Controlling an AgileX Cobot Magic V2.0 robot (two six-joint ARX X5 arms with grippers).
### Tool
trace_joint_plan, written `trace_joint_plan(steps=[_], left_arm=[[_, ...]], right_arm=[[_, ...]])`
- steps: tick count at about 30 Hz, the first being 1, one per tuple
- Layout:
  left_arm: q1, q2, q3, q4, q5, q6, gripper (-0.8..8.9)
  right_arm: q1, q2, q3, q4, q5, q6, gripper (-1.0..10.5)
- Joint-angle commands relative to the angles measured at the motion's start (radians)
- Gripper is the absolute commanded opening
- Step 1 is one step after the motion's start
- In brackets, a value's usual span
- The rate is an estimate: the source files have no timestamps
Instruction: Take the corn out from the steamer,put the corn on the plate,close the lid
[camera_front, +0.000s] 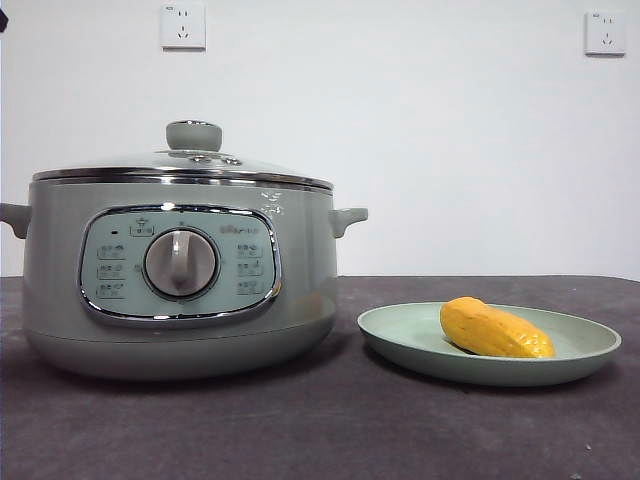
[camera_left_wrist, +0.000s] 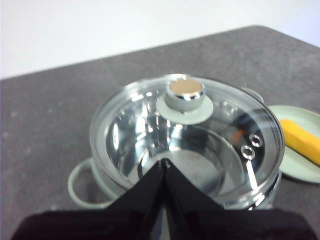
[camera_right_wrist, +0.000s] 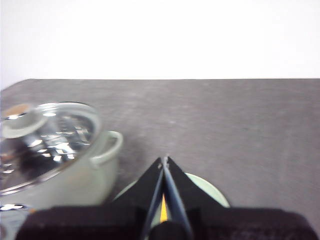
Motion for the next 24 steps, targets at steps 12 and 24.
trace_joint_plan(steps=[12,24], left_arm=[[0.0,0.04,-0.002,-0.113,0.001,-0.027,-0.02],[0.172,-0.446,-0.135,0.095,-0.022,0.136,-0.02]], right_arm=[[-0.001,-0.004,-0.005,-0.095,0.054,0.006,0.0],[-0.001,-0.004,-0.005,-0.154,0.054,0.006,0.0]])
